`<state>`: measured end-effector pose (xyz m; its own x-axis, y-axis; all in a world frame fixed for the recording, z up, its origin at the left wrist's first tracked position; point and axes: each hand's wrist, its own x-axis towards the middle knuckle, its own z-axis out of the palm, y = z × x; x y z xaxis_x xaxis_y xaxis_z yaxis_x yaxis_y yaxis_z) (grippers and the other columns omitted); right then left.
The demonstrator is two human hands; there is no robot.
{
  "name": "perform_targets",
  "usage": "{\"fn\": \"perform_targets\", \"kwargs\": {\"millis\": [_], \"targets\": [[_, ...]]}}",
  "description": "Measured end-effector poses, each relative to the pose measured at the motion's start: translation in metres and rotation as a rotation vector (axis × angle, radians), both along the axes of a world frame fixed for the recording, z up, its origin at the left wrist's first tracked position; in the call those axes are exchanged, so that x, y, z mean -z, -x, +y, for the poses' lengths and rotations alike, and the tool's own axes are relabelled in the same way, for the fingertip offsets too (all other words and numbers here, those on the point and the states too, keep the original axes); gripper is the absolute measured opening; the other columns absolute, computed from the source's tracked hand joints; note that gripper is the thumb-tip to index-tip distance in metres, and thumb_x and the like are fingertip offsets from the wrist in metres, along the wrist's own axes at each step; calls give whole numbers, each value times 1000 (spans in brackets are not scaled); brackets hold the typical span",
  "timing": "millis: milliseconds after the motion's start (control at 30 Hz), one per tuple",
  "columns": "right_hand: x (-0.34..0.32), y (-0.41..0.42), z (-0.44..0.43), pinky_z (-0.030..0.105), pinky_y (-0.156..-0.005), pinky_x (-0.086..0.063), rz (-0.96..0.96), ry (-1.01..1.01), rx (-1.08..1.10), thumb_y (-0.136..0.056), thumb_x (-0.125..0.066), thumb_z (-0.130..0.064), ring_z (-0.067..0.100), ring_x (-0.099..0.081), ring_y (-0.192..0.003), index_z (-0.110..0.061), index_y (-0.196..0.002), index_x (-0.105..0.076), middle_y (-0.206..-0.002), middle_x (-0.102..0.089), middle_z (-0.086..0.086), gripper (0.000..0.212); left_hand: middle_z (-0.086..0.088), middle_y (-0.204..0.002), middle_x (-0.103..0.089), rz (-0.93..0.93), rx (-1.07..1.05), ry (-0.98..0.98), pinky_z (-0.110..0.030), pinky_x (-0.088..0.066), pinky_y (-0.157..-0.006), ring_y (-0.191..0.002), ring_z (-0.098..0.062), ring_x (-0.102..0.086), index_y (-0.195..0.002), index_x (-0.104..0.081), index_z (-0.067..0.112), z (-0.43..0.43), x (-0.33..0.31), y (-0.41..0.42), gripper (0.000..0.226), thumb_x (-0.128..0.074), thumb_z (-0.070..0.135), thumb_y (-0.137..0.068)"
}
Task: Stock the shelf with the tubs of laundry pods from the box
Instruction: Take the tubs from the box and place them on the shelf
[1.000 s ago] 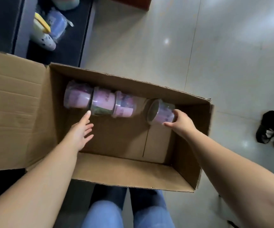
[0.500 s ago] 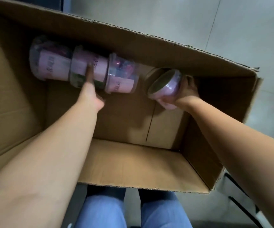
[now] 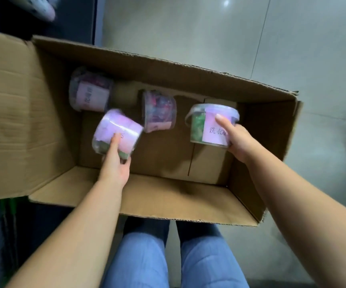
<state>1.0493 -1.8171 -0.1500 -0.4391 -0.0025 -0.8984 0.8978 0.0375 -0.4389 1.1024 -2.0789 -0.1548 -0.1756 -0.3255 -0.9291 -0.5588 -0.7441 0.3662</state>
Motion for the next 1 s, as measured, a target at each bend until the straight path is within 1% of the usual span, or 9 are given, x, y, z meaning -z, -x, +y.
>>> {"fn": "perform_targets", "kwargs": {"millis": [100,233,367,467,600,700,767,900,1000], "targets": [[-40,-4,-8,23,-64,-54,69,99,-44,-78,-65,-42,10,-70,-78,-11,-113,-59,-88,-73,-1,47,-3,-130,-52,23,65,-64,-32,-49,-93,-111,-18,-53,-112,-48,21,-20,-40,-18,39,-68,26,-79],[-109,2,-32,26,-73,-56,207,136,-168,-60,-73,-52,18,-69,-90,-8,-116,-59,-102,-71,7,72,1,-114,-62,214,336,-119,-31,-55,-73,-103,-12,-58,-115,-54,20,-40,-115,-20,104,-90,46,-20],[-189,15,-63,36,-84,-53,377,210,-226,-49,-76,-62,22,-68,-92,-13,-104,-64,-100,-71,9,74,-3,-109,-66,520,529,-149,-26,-55,-72,-100,-14,-63,-121,-52,15,-46,-201,-10,106,-91,46,-28],[-249,19,-86,30,-68,-54,510,296,-246,-36,-78,-67,18,-69,-81,-14,-98,-65,-88,-72,5,82,-9,-110,-61,679,501,-87,-29,-54,-77,-100,-19,-60,-119,-55,17,-56,-267,-9,92,-90,40,-37],[-306,11,-117,30,-57,-44,602,453,-365,-37,-78,-69,27,-62,-72,-7,-113,-56,-87,-67,12,101,-10,-107,-63,790,416,112,-28,-55,-75,-97,-20,-61,-119,-57,19,-70,-339,-43,72,-75,30,-50],[-346,2,-144,14,-54,-48,717,598,-454,-67,-66,-36,4,-66,-66,-4,-113,-56,-78,-72,-3,57,-9,-111,-63,826,284,298,-29,-56,-76,-99,-19,-62,-127,-49,16,-73,-381,-82,107,-88,49,-33],[-374,-12,-166,17,-62,-52,736,693,-522,-70,-66,-27,9,-69,-78,-2,-113,-57,-88,-73,1,51,-10,-106,-66,858,184,415,-30,-56,-77,-96,-19,-65,-122,-53,13,-73,-406,-112,110,-89,52,-26],[-425,-46,-208,27,-70,-54,803,746,-709,-43,-82,-61,20,-68,-91,-6,-116,-58,-102,-71,9,94,-5,-91,-72,879,8,552,-29,-58,-67,-84,-16,-69,-94,-71,20,-79,-456,-176,85,-90,50,-17],[-452,-79,-244,32,-75,-56,844,798,-852,-34,-78,-71,22,-67,-96,-9,-118,-56,-106,-69,11,108,-8,-96,-71,829,-117,664,-28,-57,-67,-87,-17,-68,-107,-61,15,-91,-482,-232,100,-89,54,-18]]}}
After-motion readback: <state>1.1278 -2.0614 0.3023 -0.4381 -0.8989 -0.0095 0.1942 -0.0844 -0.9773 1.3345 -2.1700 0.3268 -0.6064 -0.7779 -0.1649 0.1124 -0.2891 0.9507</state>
